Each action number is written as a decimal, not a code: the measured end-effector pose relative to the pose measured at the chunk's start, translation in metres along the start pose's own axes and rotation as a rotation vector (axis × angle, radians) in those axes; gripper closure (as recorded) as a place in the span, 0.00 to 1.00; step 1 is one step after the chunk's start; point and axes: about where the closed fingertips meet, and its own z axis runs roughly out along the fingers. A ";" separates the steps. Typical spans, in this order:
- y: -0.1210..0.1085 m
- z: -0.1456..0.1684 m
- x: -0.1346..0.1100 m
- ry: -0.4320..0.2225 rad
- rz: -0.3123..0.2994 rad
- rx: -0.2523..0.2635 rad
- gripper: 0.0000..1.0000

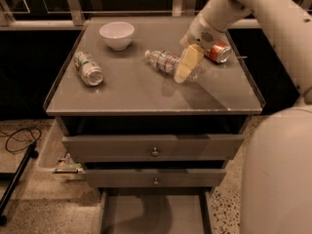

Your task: Place water bottle into bottom drawer

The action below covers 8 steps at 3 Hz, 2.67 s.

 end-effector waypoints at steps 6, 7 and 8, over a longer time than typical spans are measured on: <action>-0.031 0.033 0.024 0.173 0.191 0.151 0.43; -0.031 0.033 0.024 0.173 0.191 0.151 0.66; -0.031 0.035 0.027 0.171 0.190 0.146 0.89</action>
Offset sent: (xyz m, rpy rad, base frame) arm 0.0451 0.0107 -0.0231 -0.1560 -0.0149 -0.2356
